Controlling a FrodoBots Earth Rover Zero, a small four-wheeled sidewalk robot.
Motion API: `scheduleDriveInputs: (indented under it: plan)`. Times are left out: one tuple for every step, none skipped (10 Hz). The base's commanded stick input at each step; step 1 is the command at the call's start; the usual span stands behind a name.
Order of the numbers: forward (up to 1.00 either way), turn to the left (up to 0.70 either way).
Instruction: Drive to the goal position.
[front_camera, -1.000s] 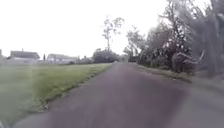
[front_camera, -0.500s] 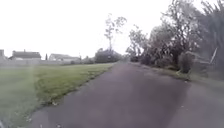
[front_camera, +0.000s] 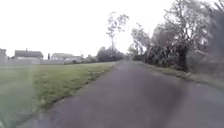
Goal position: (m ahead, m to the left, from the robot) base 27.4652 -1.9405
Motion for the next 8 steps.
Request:
scheduleDriveInputs:
  plan:
    - [0.85, 0.00]
    - [0.85, 0.00]
    - [0.85, 0.00]
    - [0.41, -0.44]
    - [0.00, -0.85]
    - [0.00, -0.85]
    - [0.00, -0.85]
    - [0.85, -0.34]
